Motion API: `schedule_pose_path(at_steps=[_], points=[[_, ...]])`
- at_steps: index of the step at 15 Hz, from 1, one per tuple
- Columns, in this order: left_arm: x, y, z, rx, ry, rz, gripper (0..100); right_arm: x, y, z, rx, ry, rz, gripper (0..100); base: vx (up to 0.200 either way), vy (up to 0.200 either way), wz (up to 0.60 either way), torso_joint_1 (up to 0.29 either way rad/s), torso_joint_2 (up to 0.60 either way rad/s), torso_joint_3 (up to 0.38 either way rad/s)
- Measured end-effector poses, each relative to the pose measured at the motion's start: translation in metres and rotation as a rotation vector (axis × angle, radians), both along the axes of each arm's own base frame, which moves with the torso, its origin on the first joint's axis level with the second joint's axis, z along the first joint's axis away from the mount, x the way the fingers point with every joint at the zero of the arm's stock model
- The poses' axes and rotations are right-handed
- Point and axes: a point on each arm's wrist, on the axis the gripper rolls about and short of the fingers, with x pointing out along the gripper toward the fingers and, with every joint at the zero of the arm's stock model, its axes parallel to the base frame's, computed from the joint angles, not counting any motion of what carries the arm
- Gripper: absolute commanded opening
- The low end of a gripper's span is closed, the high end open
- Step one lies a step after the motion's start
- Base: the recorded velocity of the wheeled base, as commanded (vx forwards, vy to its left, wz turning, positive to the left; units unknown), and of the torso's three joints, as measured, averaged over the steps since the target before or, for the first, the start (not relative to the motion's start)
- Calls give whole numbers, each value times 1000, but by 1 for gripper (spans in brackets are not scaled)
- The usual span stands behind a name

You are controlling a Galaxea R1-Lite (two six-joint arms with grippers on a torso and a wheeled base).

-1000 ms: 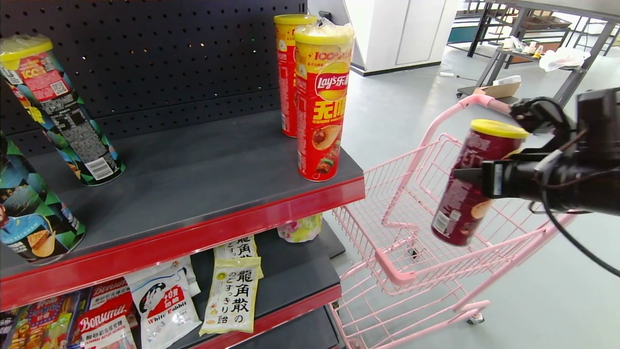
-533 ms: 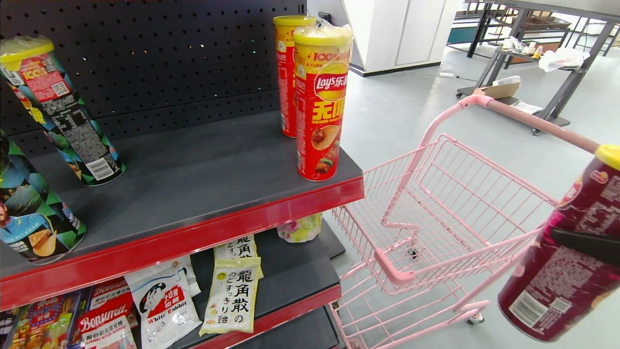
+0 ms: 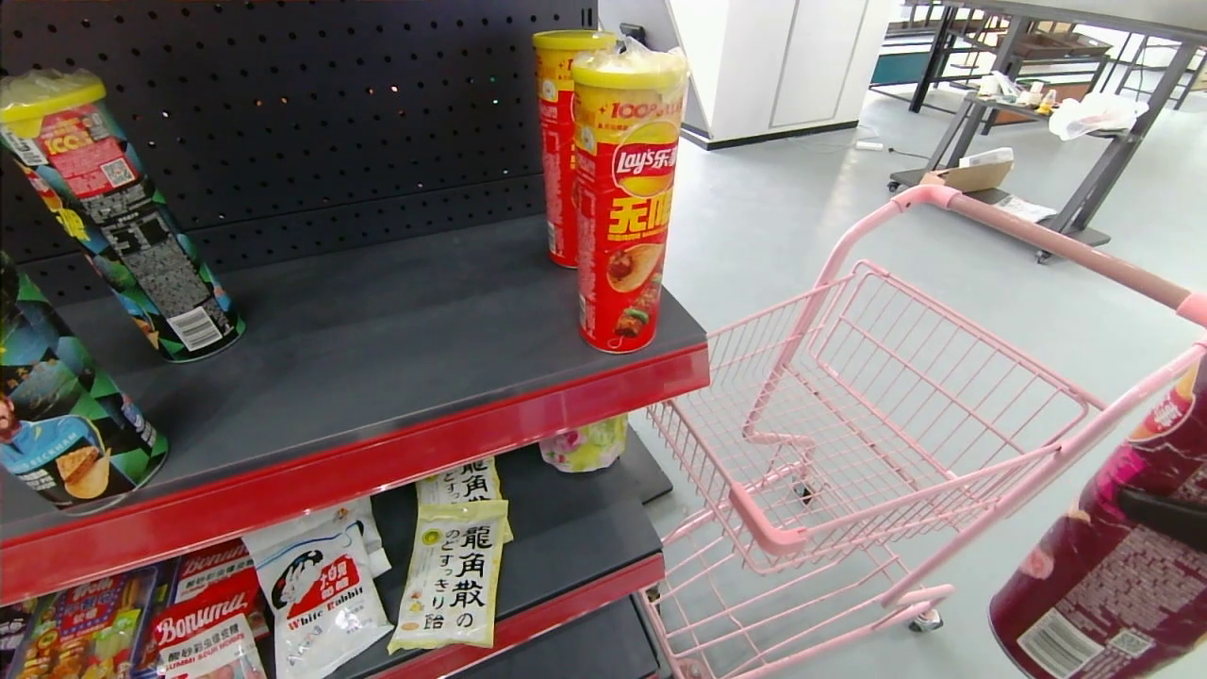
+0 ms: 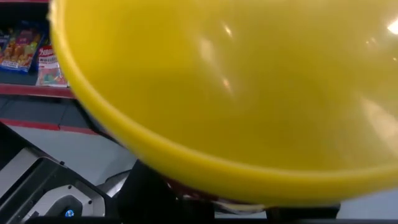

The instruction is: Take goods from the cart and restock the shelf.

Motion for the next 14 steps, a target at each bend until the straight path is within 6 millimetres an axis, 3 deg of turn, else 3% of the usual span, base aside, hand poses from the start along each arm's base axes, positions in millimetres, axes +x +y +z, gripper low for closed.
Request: schedule_pose_path(at_steps=[6,10,14], points=[[1,1,2,15,0,49,100,2,1,-4,-8,15,0,0,-200,0,0,6,5,2],[1,1,2,20,-8,49,100,3,1,-7,-18,20,1,0,0,0,0,5,-30,-16],[0,1,4,19,-19,46,100,4,1,-8,-25,21,-1,0,0,0,0,161,-450,-285]])
